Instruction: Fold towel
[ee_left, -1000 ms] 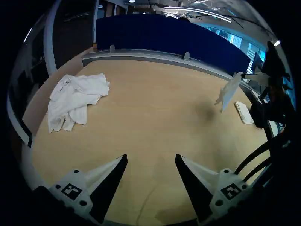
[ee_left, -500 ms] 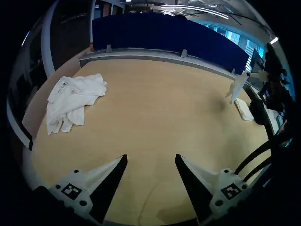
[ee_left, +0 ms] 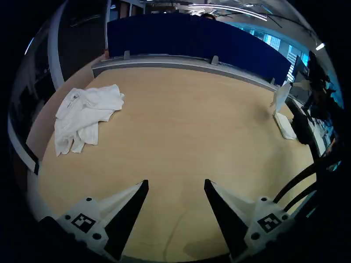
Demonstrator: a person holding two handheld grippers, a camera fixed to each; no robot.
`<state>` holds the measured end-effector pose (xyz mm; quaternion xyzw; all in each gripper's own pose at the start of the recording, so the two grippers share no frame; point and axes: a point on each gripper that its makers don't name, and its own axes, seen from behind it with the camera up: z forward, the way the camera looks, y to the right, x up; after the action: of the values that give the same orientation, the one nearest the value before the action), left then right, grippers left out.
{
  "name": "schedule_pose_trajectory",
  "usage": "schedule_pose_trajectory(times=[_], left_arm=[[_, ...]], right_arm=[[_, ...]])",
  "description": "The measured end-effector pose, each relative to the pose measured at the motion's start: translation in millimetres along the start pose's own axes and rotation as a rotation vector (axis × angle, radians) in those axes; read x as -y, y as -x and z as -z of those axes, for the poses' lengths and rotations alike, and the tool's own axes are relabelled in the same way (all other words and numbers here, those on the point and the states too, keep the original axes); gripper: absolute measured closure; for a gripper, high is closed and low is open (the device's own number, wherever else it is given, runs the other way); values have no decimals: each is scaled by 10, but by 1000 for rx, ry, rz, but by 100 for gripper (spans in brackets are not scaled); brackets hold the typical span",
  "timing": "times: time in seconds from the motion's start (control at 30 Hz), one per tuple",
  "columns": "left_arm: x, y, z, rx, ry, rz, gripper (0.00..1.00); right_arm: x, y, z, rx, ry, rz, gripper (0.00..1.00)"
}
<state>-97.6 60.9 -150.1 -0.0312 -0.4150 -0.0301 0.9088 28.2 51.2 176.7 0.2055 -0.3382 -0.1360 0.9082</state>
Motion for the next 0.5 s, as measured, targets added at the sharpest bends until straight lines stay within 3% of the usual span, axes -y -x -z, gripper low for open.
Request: schedule_pose_trajectory(times=[0.23, 0.5], left_arm=[[-8, 15, 23, 8, -4, -2, 6], [-61, -10, 26, 12, -3, -11, 6]], right_arm=[[-284, 45, -104, 29, 28, -2, 96], [-414, 84, -179, 36, 34, -10, 96]])
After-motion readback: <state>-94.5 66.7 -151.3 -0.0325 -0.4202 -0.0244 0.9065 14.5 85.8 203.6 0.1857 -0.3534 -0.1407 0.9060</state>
